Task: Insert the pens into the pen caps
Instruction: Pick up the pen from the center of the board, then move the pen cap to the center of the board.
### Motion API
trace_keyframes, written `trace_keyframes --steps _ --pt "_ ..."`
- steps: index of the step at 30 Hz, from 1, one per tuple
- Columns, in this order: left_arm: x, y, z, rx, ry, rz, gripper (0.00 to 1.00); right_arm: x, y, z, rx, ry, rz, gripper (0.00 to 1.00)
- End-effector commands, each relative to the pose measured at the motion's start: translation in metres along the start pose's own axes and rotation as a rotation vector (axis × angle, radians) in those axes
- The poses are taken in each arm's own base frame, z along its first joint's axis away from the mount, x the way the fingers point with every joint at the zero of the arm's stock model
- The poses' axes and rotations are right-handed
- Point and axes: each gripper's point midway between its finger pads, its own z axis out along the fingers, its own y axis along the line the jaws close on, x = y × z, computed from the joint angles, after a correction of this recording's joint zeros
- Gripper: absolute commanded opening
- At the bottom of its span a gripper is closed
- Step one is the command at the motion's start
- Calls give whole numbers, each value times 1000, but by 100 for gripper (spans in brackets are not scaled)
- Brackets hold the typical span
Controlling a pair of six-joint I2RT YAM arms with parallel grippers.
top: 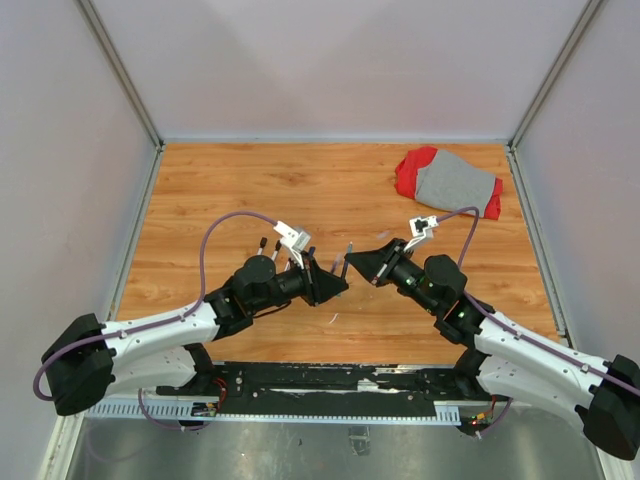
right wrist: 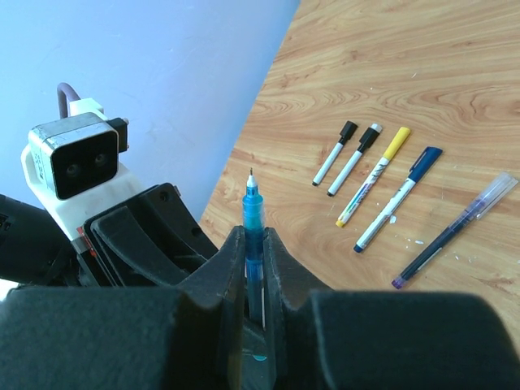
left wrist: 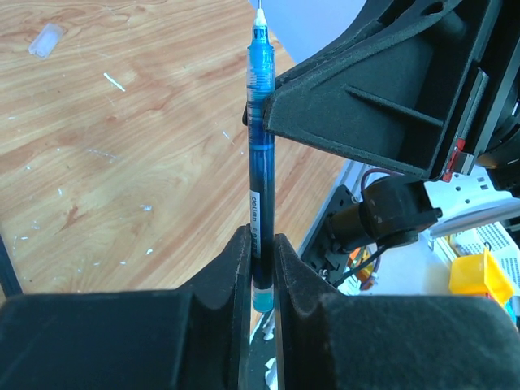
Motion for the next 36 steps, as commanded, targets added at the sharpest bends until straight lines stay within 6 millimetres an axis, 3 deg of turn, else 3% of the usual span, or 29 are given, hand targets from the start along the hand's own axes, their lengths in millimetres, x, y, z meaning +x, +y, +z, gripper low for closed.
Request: trace_keyframes --steps 1,8,12,24,32,36 --pt "-20 -12 4 10 -47 37 1 0 1 -1 -4 -14 -40 5" --pt "-28 -1 -3 -83 -29 111 1 -8 0 -8 37 14 -201 31" --pt "-37 10 -12 -179 -13 167 0 -16 -14 -20 143 46 -328 41" --pt "-87 63 -62 -415 -13 205 1 -40 -89 -65 596 218 -615 63" --pt "-105 72 -108 -552 -47 292 0 -28 -129 -47 612 510 -504 69" --pt "-106 79 -125 -610 -66 325 0 -34 -152 -33 703 511 -479 71"
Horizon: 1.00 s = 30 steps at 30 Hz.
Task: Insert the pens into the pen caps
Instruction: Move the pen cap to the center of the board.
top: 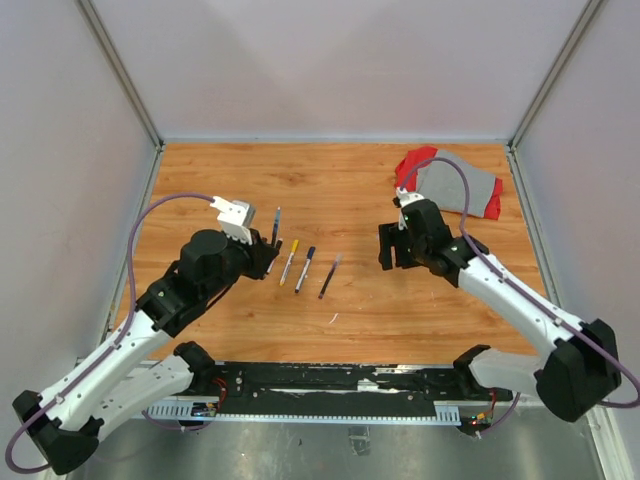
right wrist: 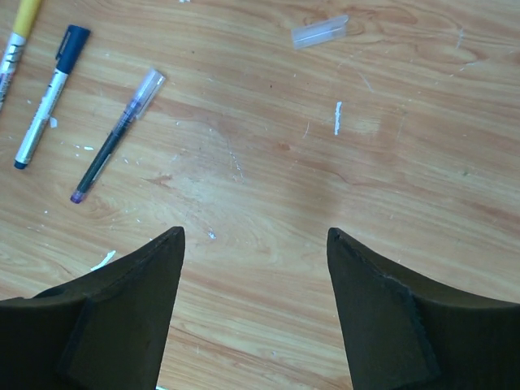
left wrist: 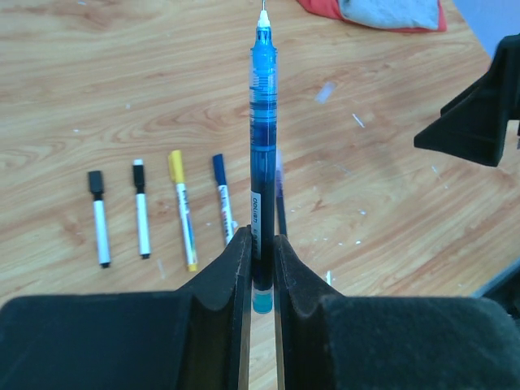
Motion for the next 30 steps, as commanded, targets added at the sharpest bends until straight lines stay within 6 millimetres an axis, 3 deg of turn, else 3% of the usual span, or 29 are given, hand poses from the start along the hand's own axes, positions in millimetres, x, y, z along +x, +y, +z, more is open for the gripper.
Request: trace_keyframes --steps 1,6,13,23,30 --pt "-5 17 -16 -74 -20 64 1 -8 -2 16 -2 44 14 71" --pt "3 14 -14 -50 2 64 0 -25 -16 47 94 72 14 72" --pt "6 18 -11 -66 8 67 0 -35 -43 75 362 159 349 74" --pt "7 17 -10 -59 11 68 0 -31 -36 122 478 286 547 73" --pt "9 17 -7 -62 14 71 1 -19 -41 140 514 285 662 72"
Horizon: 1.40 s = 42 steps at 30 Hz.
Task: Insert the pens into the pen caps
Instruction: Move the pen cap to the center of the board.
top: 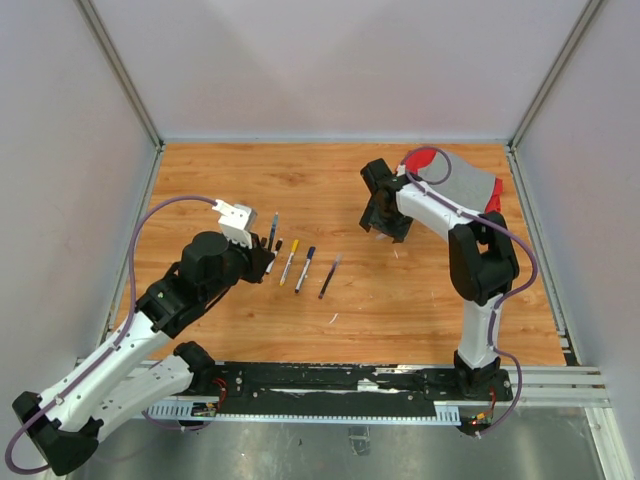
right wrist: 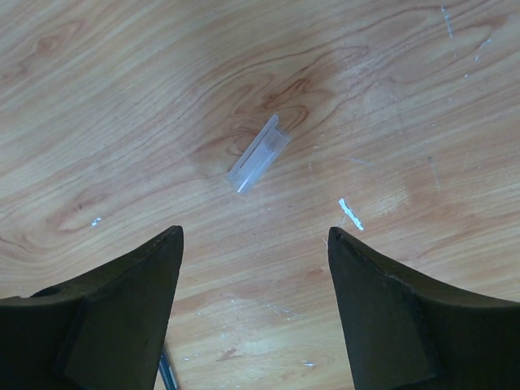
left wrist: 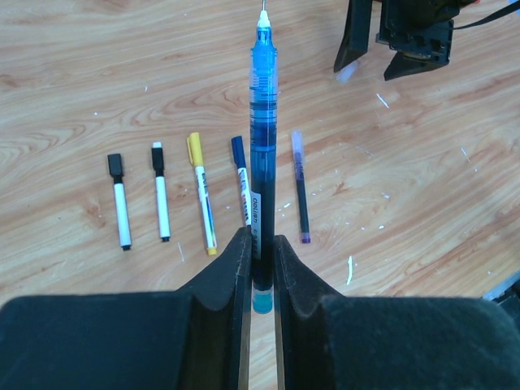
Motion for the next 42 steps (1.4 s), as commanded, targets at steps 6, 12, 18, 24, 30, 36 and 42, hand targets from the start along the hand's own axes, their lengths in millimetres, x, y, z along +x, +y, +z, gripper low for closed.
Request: trace_keyframes --steps 6,12,18,24,30,36,42 --pt "2 0 5 8 4 21 0 -13 -13 13 54 -11 176 68" --pt "2 0 6 8 4 20 0 -12 -14 30 79 10 191 59" --pt "3 -1 6 10 7 23 0 -13 -15 39 90 19 198 56" --pt "3 1 6 3 4 23 0 -11 -16 46 105 28 189 49" --pt "2 1 6 4 3 22 1 -6 -17 55 107 54 161 32" --pt "2 1 6 3 4 23 0 3 -15 52 37 80 82 18" --pt "2 0 6 7 3 24 1 19 -22 49 -53 97 -24 10"
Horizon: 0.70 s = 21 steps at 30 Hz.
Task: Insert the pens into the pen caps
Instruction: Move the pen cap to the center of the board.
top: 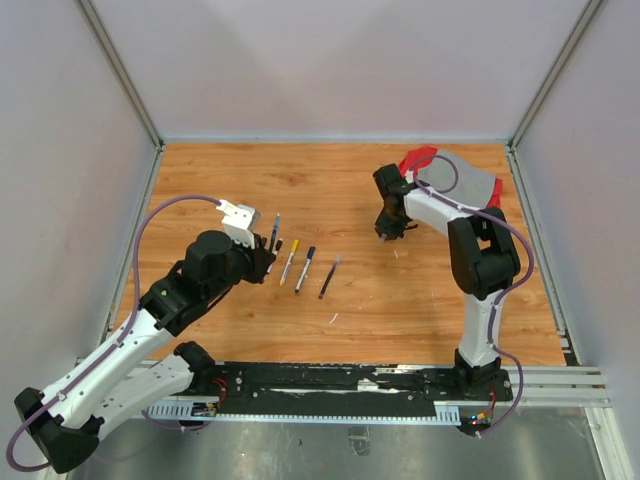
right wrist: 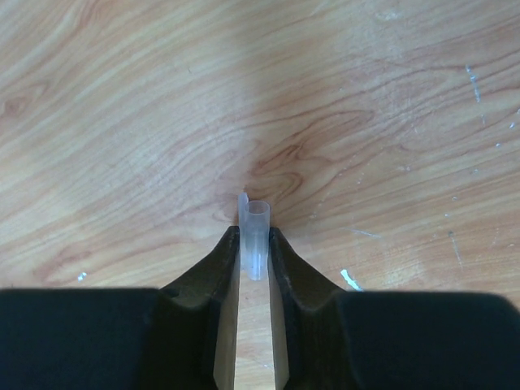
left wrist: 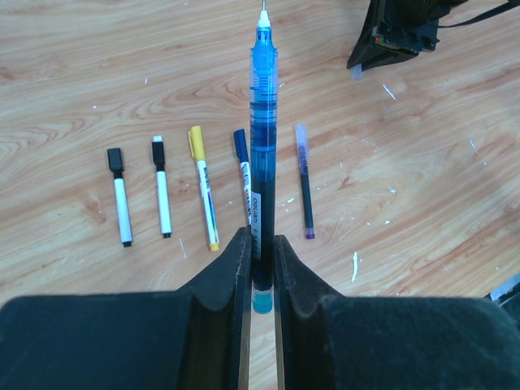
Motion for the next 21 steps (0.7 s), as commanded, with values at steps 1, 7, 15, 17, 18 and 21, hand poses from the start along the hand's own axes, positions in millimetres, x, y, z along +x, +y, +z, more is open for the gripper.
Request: trace_keyframes --steps 1,7,15,17,18,21 --pt "-5 -1 1 12 -24 16 0 26 -23 5 -6 84 -151 8" --pt "-5 -2 1 19 -23 16 1 51 -39 -9 -66 147 -424 7" --pt "-5 -3 1 21 -24 15 0 103 -65 -34 -98 185 -633 8" --pt "-5 -3 1 24 -24 16 1 117 -71 -42 -114 199 -672 8" --pt "-4 -3 1 22 -23 17 1 123 -72 -45 -128 209 -686 9" --pt "-4 -3 1 23 -23 16 0 142 -78 -53 -162 235 -727 9"
